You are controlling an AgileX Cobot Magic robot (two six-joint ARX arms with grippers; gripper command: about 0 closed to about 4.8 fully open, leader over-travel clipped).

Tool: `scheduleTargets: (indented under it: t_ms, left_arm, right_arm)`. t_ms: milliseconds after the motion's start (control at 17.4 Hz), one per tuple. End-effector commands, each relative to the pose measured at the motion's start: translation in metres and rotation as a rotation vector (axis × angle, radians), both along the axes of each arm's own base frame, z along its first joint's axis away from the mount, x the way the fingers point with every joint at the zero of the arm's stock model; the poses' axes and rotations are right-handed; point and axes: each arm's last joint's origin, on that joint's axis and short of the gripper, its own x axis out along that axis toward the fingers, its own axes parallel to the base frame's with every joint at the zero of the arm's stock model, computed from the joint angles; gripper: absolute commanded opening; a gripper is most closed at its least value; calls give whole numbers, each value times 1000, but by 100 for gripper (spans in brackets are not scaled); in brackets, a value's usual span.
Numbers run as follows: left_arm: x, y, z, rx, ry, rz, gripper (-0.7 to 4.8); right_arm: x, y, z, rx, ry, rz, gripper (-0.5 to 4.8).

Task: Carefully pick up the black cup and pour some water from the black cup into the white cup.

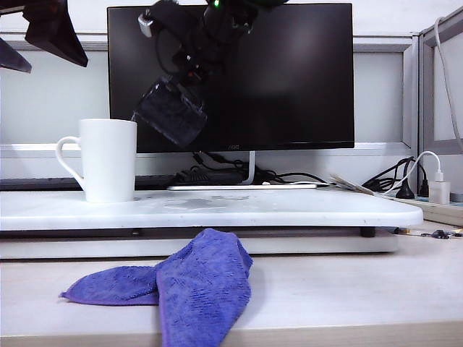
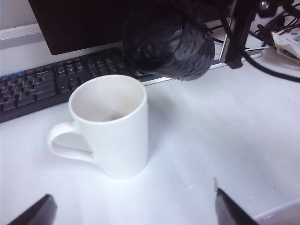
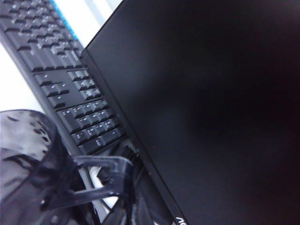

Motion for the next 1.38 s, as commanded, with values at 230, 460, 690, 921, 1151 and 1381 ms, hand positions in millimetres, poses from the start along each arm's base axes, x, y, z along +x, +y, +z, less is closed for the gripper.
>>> scheduleTargets:
  t_ms: [230, 460, 690, 921, 1151, 1381]
  left_arm:
    - [0, 0, 2, -9, -12, -2, 479]
    - [0, 0, 2, -9, -10, -2, 479]
    - [0, 0, 1, -6, -3, -2, 479]
    - [-1, 0, -1, 1, 16, -2, 479]
    - [-1, 0, -2, 6, 29, -2, 479]
    - [-1, 0, -2, 6, 29, -2, 479]
  right_arm:
    - [-6, 0, 25, 41, -70, -38, -6]
    - [-9, 1, 40, 55, -103, -32, -5]
    - [-14, 6, 37, 20, -89, -12, -6]
    - [-18, 12, 37, -22, -114, 8, -6]
    - [-21, 15, 37, -73, -136, 21, -6]
    - [-21, 15, 37, -103, -155, 28, -6]
